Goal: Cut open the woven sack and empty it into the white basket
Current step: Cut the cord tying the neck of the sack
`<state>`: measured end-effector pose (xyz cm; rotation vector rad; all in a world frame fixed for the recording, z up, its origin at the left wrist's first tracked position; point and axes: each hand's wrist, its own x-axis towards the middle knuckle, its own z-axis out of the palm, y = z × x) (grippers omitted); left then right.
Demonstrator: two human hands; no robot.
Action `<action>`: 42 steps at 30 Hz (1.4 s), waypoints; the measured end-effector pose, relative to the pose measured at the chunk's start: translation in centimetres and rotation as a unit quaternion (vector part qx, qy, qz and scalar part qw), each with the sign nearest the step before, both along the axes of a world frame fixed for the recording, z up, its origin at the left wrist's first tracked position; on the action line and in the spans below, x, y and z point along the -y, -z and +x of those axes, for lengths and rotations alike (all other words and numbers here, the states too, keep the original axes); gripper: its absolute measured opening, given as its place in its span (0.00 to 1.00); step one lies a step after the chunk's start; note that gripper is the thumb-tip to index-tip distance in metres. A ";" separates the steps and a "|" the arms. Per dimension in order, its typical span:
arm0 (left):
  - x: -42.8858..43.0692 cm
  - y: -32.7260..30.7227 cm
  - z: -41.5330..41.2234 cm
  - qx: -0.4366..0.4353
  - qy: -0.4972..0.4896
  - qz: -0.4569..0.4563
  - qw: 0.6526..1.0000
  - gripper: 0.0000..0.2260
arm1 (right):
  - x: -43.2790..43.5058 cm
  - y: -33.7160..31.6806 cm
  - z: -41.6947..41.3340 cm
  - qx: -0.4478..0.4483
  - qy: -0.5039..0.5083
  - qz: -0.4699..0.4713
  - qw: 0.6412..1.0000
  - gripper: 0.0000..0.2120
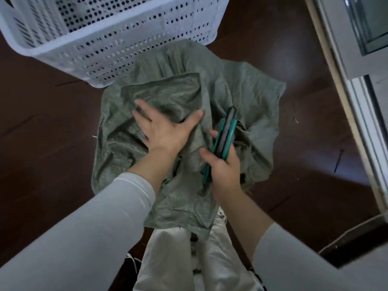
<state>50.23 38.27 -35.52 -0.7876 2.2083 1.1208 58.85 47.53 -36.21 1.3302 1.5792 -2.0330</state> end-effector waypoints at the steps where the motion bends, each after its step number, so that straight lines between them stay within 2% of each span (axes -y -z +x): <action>1: 0.1 0.0 -0.2 -0.061 0.087 -0.081 0.991 0.58 | 0.5 -0.3 0.8 0.025 0.042 -0.039 0.998 0.18; 2: 0.4 0.2 -0.3 -0.130 0.204 -0.160 0.957 0.56 | 0.9 -0.5 1.5 0.055 0.079 -0.078 0.992 0.17; 3: 0.8 0.4 -0.3 -0.183 0.333 -0.216 0.899 0.54 | 1.2 -0.5 2.1 0.083 0.106 -0.112 0.985 0.15; 4: 1.1 0.4 -0.4 -0.200 0.455 -0.241 0.833 0.51 | 1.5 -0.6 2.6 0.105 0.111 -0.131 0.979 0.14; 5: 1.6 0.6 -0.2 -0.184 0.552 -0.244 0.776 0.47 | 1.7 -0.6 3.1 0.114 0.102 -0.134 0.979 0.12; 6: 2.3 0.8 0.1 -0.143 0.616 -0.247 0.735 0.42 | 1.7 -0.8 3.5 0.110 0.077 -0.115 0.984 0.11; 7: 3.1 1.1 0.6 -0.096 0.646 -0.251 0.714 0.35 | 1.4 -0.8 3.7 0.093 0.035 -0.064 0.993 0.09; 8: 3.8 1.3 1.2 -0.067 0.646 -0.255 0.716 0.29 | 1.0 -0.9 3.6 0.068 -0.011 0.006 0.998 0.08; 9: 4.7 1.3 2.0 -0.041 0.628 -0.255 0.735 0.25 | 0.4 -0.8 3.3 0.042 -0.054 0.075 0.995 0.08; 10: 5.3 1.3 2.8 -0.013 0.595 -0.251 0.764 0.26 | -0.2 -0.7 2.8 0.022 -0.087 0.134 0.987 0.08; 12: 6.0 1.7 4.1 0.045 0.519 -0.247 0.817 0.37 | -1.5 -0.3 1.6 0.001 -0.147 0.236 0.960 0.06; 14: 6.2 1.9 5.0 0.119 0.451 -0.240 0.851 0.42 | -2.3 1.5 1.2 0.013 -0.225 0.303 0.926 0.04; 15: 6.3 1.9 5.4 0.164 0.415 -0.224 0.866 0.45 | -2.3 2.5 1.4 0.035 -0.257 0.304 0.917 0.05; 17: 6.3 1.7 5.7 0.231 0.345 -0.176 0.892 0.52 | -1.9 4.0 2.6 0.100 -0.288 0.249 0.919 0.13; 19: 6.0 1.4 5.7 0.230 0.338 -0.171 0.896 0.53 | -1.0 4.3 4.3 0.155 -0.259 0.188 0.935 0.19; 20: 5.6 1.1 5.7 0.192 0.369 -0.196 0.888 0.51 | -0.4 4.2 5.3 0.169 -0.217 0.159 0.948 0.20; 22: 4.8 0.8 5.8 0.048 0.459 -0.263 0.847 0.41 | 1.6 3.8 7.1 0.191 -0.112 0.098 0.970 0.18; 23: 4.4 1.0 5.9 -0.029 0.482 -0.262 0.836 0.35 | 2.8 3.7 7.8 0.198 -0.062 0.067 0.976 0.17; 24: 3.9 1.1 5.9 -0.077 0.484 -0.238 0.839 0.31 | 3.9 3.6 8.4 0.204 -0.013 0.034 0.978 0.15; 25: 3.3 1.4 6.0 -0.097 0.464 -0.200 0.858 0.29 | 5.0 3.6 8.8 0.206 0.040 -0.004 0.978 0.14; 27: 2.1 2.3 6.0 -0.049 0.403 -0.142 0.903 0.31 | 6.3 3.5 9.1 0.217 0.125 -0.072 0.965 0.12; 28: 1.6 3.1 6.0 -0.001 0.382 -0.134 0.914 0.36 | 6.6 3.5 9.4 0.226 0.149 -0.097 0.958 0.11; 30: 0.9 4.7 6.0 0.109 0.367 -0.155 0.911 0.53 | 6.4 3.6 9.9 0.234 0.158 -0.124 0.951 0.09; 32: 0.5 6.3 6.2 0.175 0.377 -0.194 0.889 0.63 | 5.7 3.6 10.1 0.231 0.158 -0.119 0.953 0.10; 35: 0.4 8.0 7.2 0.163 0.398 -0.254 0.866 0.65 | 4.1 3.2 9.7 0.208 0.139 -0.097 0.963 0.10; 38: 1.5 9.1 7.4 0.135 0.388 -0.260 0.874 0.53 | 2.3 2.4 8.8 0.142 0.076 -0.016 0.987 0.12; 42: 4.2 8.4 5.6 0.146 0.314 -0.158 0.925 0.35 | 0.3 2.0 7.4 0.038 0.006 0.104 0.994 0.11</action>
